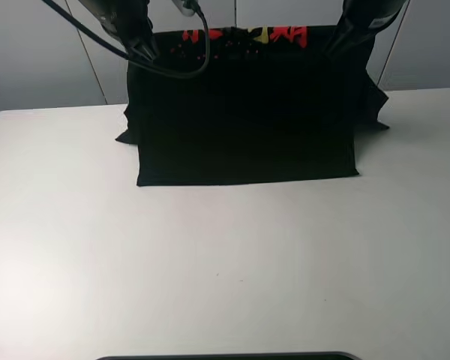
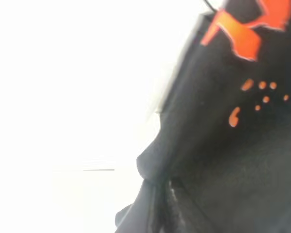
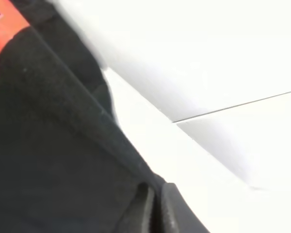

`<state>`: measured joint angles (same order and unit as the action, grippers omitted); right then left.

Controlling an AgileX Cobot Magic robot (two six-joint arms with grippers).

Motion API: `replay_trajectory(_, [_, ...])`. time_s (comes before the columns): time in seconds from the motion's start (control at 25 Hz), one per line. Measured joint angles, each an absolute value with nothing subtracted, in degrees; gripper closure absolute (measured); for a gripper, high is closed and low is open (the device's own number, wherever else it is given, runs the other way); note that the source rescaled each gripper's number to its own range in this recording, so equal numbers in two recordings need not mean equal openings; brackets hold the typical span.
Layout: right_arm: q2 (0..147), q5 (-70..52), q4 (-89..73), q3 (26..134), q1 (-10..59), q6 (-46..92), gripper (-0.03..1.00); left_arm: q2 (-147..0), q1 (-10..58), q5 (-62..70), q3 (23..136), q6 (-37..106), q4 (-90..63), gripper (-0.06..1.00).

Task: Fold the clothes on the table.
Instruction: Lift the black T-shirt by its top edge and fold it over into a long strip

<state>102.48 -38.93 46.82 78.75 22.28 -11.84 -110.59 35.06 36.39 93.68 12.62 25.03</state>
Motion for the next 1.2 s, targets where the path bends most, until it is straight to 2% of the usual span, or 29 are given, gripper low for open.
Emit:
replay_trajectory(0.24, [96.29,-39.49,46.2,80.28,22.28,-9.56,0.97,-107.2,35.06,40.16,97.8,12.39,25.13,0.94])
replay_trajectory(0.52, [87.53,-42.0,31.01,74.79,22.28,6.71,0.97,-102.96,35.25,48.72,96.06,14.9,17.67,0.94])
replay_trajectory(0.76, [81.47,-46.44,20.74,65.56,22.28,19.81,0.97,-96.51,35.4,52.39,85.72,16.62,13.93,0.94])
replay_trajectory(1.0, [77.87,-56.76,3.53,64.32,22.28,32.93,0.97,-89.08,35.4,55.57,74.18,16.86,11.11,0.94])
replay_trajectory(1.2, [77.78,-63.71,-2.6,61.88,22.28,36.62,0.97,-84.72,35.4,55.69,64.05,16.94,7.92,0.94])
